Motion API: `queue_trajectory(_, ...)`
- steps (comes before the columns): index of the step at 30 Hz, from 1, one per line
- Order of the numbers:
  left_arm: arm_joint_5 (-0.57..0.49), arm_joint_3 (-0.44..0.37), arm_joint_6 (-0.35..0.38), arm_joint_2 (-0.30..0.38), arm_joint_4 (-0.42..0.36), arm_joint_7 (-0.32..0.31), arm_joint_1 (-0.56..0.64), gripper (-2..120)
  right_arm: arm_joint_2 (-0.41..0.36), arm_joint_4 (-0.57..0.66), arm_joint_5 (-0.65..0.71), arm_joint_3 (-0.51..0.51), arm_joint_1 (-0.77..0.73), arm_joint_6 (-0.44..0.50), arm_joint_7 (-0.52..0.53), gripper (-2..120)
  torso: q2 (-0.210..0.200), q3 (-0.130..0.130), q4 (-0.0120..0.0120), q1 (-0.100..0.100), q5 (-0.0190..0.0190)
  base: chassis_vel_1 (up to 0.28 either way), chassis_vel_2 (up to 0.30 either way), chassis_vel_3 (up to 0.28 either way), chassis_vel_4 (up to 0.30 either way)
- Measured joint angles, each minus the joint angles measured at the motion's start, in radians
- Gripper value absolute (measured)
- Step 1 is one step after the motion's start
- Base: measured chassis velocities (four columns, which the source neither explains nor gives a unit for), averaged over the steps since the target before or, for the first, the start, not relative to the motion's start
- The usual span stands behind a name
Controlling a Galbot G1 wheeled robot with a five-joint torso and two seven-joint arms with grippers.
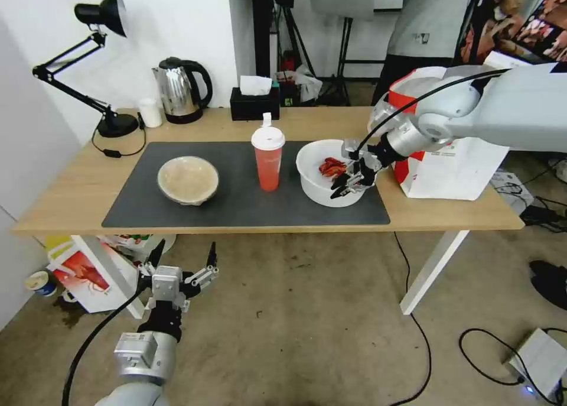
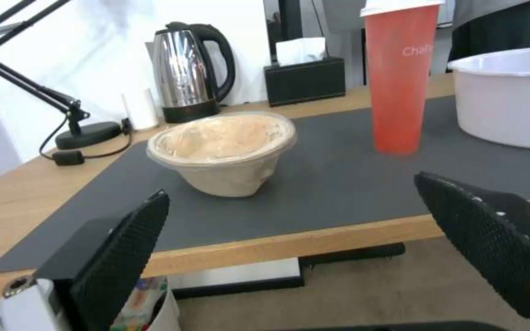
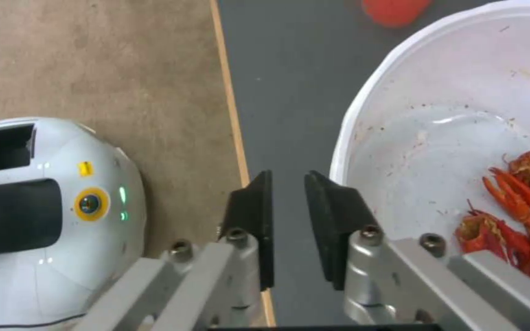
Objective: Pick up the trash from the table and place it into the takeout bag.
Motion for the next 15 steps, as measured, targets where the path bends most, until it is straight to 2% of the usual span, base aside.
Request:
queue_trajectory(5,0.0,0.0,0.0,0.0,0.0,0.0,0.0,100,-0.004,-0.008,0.005,0.009,-0.005,-0.006,-0.006,0,0.0,0.0,0.0,0.0,0.0,0.0,0.0,0.0,0.0)
queue_trajectory(15,0.0,0.0,0.0,0.0,0.0,0.0,0.0,100,0.001,-0.016,0.037,0.019,-0.009,-0.027,-0.021,0,0.0,0.0,0.0,0.0,0.0,0.0,0.0,0.0,0.0)
